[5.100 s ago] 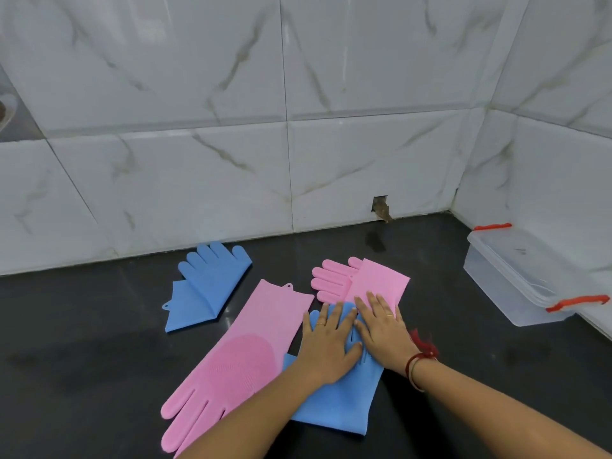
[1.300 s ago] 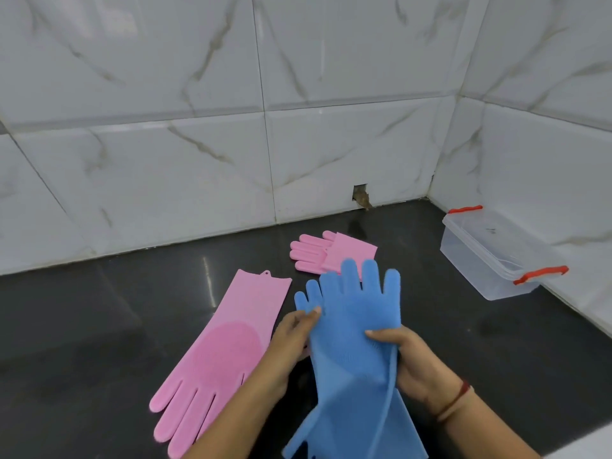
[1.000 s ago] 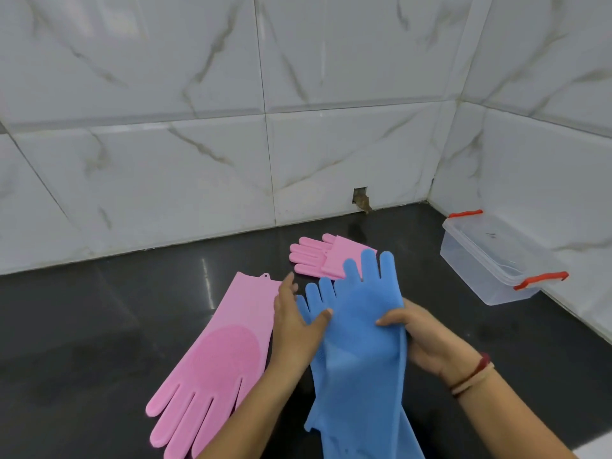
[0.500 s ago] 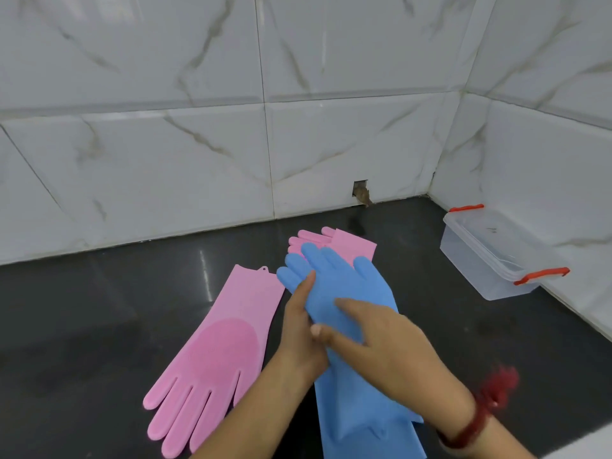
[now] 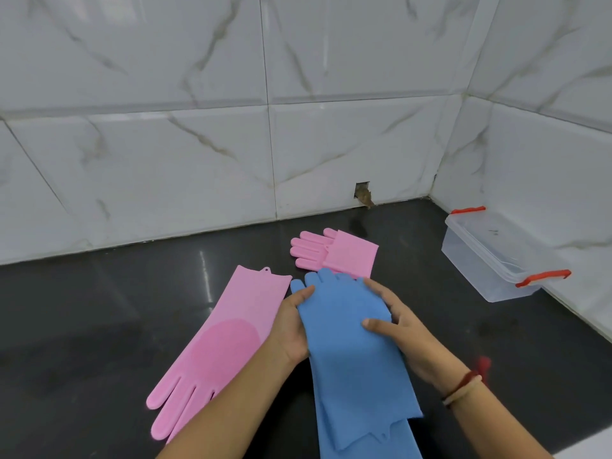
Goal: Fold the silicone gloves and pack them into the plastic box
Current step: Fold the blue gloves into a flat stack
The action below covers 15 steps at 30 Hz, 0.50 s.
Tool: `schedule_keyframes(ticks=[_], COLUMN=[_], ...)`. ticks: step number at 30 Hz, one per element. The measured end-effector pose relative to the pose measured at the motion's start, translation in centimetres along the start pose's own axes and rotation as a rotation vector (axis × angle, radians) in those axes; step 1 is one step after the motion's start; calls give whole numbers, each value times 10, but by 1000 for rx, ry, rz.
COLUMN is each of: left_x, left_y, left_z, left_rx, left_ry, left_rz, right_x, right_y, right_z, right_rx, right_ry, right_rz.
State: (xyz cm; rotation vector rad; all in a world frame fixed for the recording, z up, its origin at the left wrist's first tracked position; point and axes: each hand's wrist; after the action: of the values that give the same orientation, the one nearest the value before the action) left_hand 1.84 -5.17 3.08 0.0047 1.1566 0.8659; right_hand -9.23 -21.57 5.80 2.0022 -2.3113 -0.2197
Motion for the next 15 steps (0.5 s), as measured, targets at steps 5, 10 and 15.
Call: schedule_keyframes(ticks=[5, 10, 15], left_x=[10, 14, 7], left_y=[-9, -17, -14], left_z=[7, 4, 3], left_rx=[139, 126, -72], left_ry=[-238, -354, -685], left_rz=[175, 232, 265], right_x=[-11, -15, -12], right_y=[-3, 3, 2], right_z=[18, 30, 27], right_rx=[-155, -207, -128], right_ry=[176, 204, 177], right_rz=[88, 84, 59])
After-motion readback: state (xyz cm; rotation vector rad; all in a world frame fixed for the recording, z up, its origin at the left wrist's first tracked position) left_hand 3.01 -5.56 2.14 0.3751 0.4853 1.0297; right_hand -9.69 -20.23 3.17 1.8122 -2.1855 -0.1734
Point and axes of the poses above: each hand's wrist, its own y-axis away from the middle knuckle, its own x-axis out of the back of the hand, z = x × y, and after that the axes turned 3 degrees about y, right-handed
